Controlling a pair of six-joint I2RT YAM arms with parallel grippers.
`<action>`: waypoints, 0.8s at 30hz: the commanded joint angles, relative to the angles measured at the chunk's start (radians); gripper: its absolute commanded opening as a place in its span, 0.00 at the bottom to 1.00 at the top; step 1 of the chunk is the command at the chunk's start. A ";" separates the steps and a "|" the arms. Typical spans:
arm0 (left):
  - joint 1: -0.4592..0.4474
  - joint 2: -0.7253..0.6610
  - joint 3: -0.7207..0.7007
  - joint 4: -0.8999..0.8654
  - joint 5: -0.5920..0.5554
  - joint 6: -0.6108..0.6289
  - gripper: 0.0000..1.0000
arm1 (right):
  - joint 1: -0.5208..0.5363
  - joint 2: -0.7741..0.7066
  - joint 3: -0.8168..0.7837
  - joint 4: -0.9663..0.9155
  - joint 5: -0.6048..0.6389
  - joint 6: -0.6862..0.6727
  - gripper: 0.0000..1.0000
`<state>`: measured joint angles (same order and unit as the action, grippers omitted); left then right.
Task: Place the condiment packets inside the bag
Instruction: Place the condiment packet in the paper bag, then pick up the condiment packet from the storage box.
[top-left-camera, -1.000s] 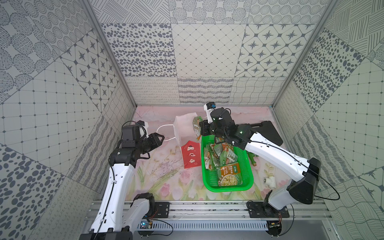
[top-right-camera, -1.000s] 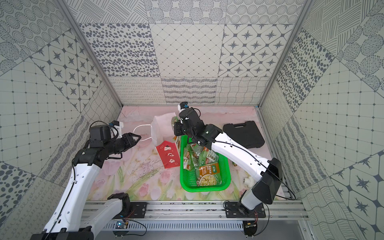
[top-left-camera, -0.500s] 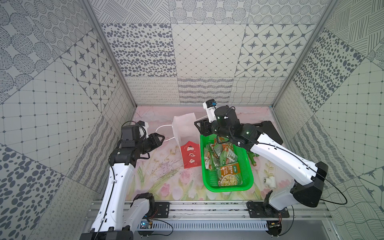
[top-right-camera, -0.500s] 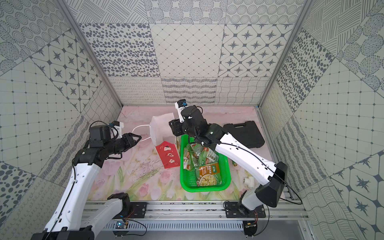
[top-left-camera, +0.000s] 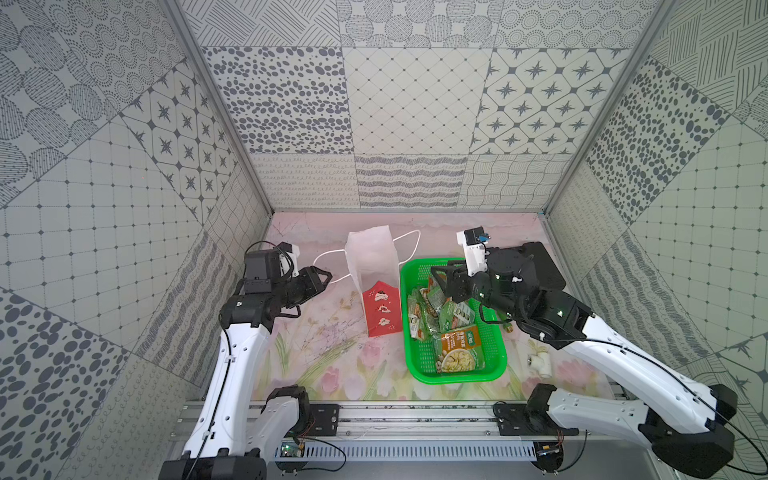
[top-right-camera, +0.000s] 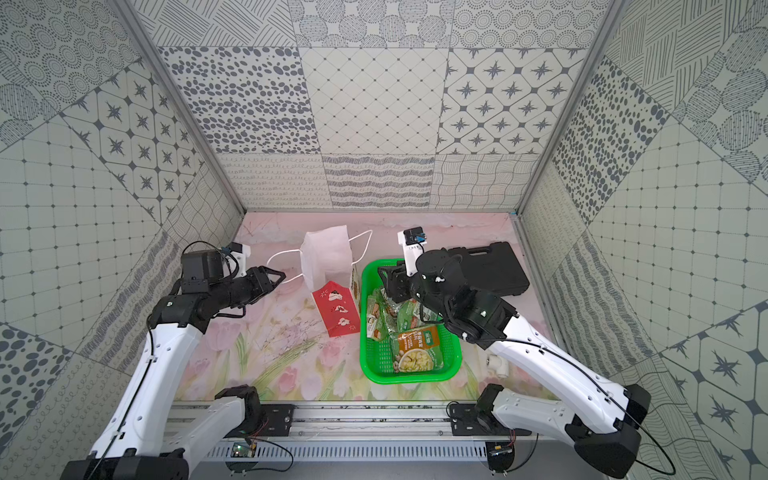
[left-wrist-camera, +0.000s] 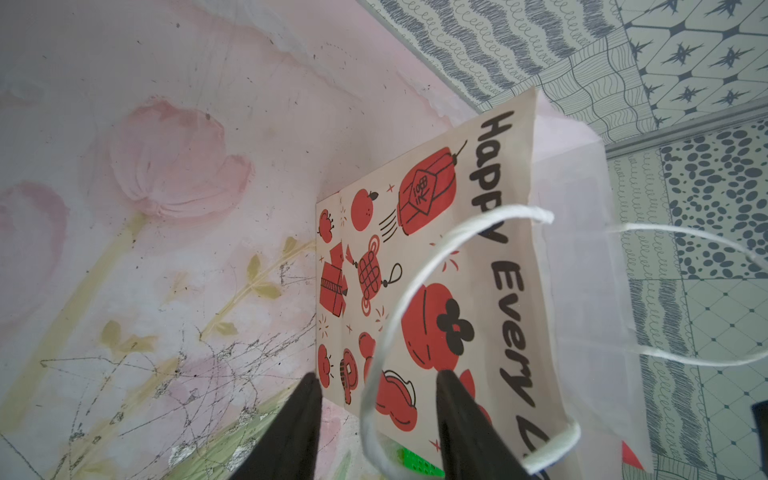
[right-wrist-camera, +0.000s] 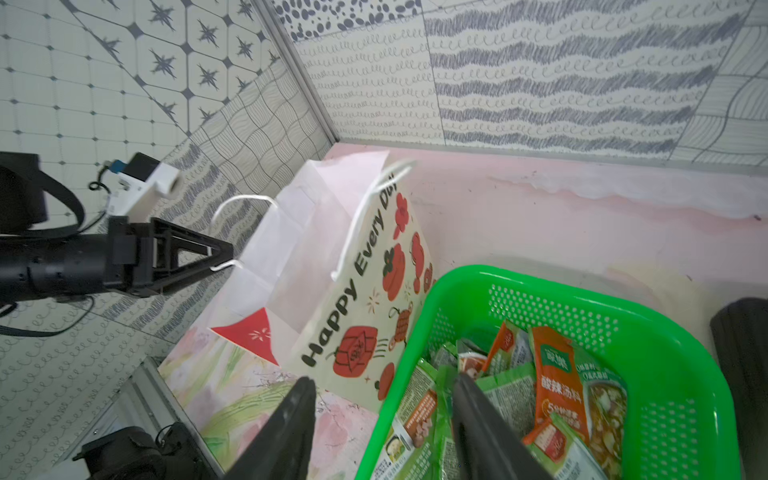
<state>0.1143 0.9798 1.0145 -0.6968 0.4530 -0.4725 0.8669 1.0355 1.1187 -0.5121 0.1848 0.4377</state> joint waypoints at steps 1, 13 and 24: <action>0.005 0.002 -0.004 0.029 0.041 0.005 0.49 | -0.042 -0.063 -0.111 -0.008 -0.003 0.066 0.55; 0.004 0.008 -0.003 0.029 0.044 0.003 0.49 | -0.100 0.025 -0.288 -0.016 -0.023 0.229 0.55; 0.005 0.003 -0.003 0.029 0.050 0.003 0.49 | -0.101 0.292 -0.220 0.019 -0.022 0.258 0.56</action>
<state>0.1143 0.9859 1.0145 -0.6952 0.4686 -0.4725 0.7681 1.3014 0.8730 -0.5327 0.1501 0.6727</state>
